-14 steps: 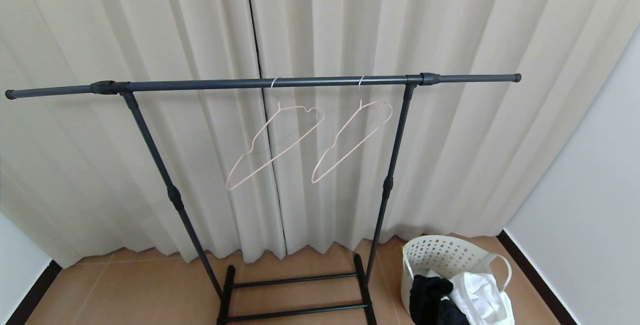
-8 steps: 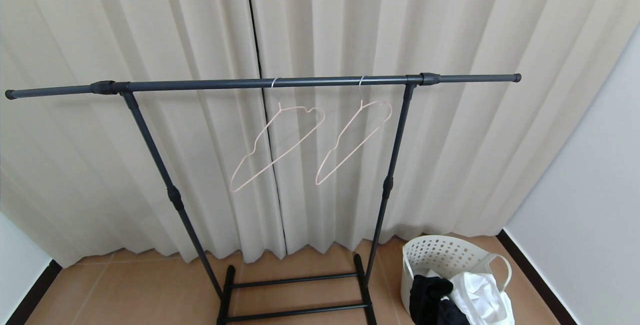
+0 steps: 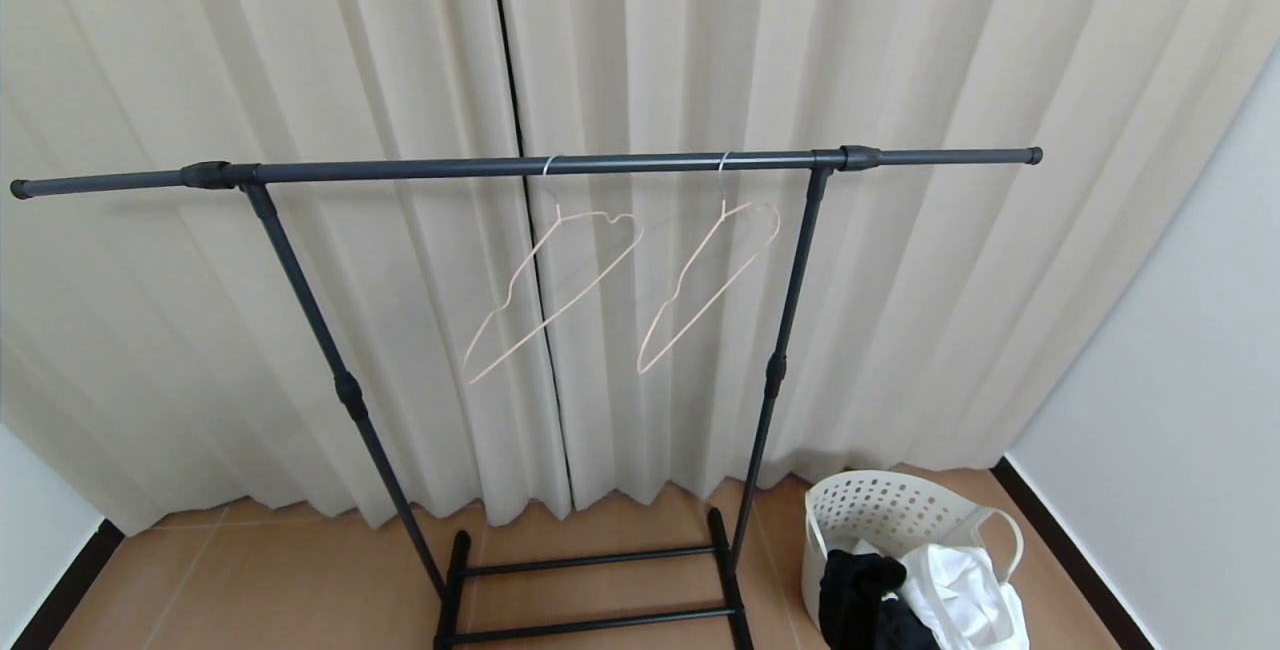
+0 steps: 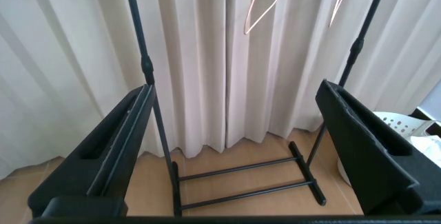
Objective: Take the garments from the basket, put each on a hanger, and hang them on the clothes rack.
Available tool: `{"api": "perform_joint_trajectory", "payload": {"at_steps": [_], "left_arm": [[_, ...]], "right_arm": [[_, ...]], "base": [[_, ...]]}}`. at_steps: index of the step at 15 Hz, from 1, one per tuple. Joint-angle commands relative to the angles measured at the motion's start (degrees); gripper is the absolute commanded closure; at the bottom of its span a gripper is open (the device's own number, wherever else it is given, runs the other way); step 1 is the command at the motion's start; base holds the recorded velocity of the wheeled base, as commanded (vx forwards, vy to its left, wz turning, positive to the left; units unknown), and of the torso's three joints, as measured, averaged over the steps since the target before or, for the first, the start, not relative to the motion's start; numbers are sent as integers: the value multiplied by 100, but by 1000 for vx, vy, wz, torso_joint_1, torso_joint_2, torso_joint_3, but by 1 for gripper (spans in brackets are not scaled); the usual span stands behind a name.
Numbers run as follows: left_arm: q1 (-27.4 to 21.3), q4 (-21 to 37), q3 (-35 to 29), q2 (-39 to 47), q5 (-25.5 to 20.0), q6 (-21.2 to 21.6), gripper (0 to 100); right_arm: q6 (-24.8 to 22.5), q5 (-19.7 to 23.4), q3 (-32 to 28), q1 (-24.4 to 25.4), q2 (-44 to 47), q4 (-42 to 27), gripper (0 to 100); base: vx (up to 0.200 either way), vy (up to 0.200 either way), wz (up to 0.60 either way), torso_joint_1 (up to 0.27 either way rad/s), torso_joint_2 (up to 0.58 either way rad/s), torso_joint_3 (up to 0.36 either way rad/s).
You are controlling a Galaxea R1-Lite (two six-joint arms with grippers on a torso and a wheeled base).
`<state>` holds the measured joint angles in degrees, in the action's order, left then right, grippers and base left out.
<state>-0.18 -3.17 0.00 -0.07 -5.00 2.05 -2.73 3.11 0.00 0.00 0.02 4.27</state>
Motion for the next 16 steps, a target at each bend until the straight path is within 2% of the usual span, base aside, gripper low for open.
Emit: {"api": "perform_joint_trajectory", "payload": {"at_steps": [1,5,16], "left_arm": [[1,1,0,7,-1,6,0],[1,1,0,7,-10,6,0],[1,-8,0,7,8,-11,0]], "right_arm": [[1,6,0,0,-2,-5,0],[1,6,0,0,-2,-5,0],[9,6,0,0,-2,-5,0]], "base": [[0,0,0,0,0,0],[0,0,0,-24,41,27],[0,0,0,-145,350,199]]}}
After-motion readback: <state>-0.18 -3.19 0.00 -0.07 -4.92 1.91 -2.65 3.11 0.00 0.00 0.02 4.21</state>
